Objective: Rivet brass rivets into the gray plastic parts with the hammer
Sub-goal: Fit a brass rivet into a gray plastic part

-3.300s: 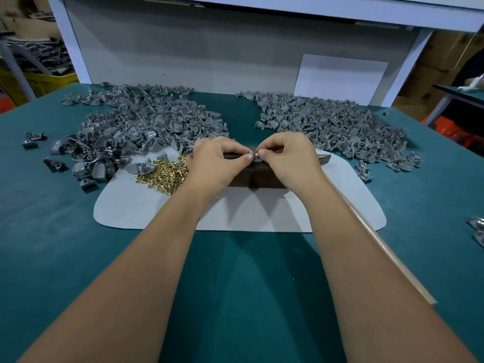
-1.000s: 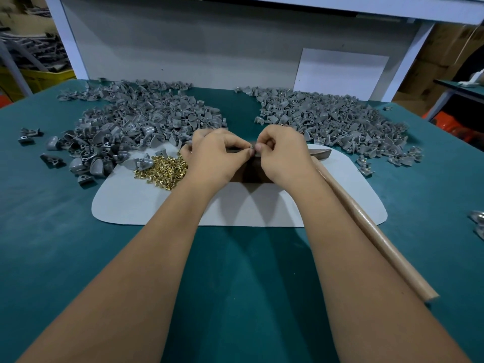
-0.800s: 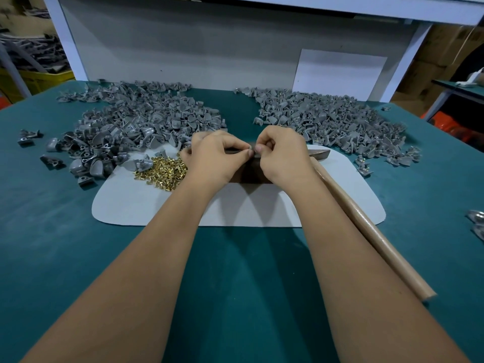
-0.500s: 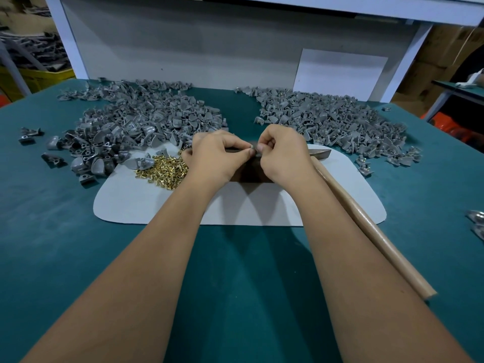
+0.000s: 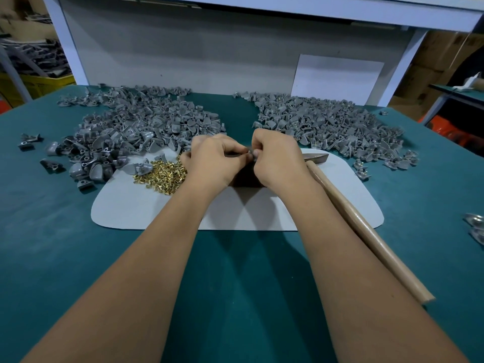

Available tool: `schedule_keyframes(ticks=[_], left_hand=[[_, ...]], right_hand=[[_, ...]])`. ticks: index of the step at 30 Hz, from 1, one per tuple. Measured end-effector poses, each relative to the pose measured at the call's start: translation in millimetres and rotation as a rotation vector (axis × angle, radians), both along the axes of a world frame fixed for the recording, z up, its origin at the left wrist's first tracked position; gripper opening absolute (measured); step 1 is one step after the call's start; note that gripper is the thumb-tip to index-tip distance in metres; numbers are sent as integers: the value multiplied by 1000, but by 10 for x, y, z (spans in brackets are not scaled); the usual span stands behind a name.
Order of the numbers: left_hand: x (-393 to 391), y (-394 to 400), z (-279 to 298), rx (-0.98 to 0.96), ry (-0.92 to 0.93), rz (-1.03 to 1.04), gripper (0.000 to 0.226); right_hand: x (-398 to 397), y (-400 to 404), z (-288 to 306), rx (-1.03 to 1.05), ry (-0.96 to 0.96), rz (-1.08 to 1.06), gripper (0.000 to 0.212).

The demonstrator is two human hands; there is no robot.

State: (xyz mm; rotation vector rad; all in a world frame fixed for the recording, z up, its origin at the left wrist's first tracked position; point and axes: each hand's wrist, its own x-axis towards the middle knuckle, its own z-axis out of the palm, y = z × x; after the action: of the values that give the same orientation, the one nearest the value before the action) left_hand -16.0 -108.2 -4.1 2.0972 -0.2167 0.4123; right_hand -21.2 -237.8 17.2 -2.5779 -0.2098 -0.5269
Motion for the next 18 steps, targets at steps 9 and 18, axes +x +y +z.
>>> schedule_keyframes(ticks=[9,18], left_hand=[[8,23,16,-13,-12,-56,25],[-1,31,-1,-41,43,-103,23]], right_hand=[[23,-164,-1,334,52,18,18],[-20,-279,-9,772,124,49,25]])
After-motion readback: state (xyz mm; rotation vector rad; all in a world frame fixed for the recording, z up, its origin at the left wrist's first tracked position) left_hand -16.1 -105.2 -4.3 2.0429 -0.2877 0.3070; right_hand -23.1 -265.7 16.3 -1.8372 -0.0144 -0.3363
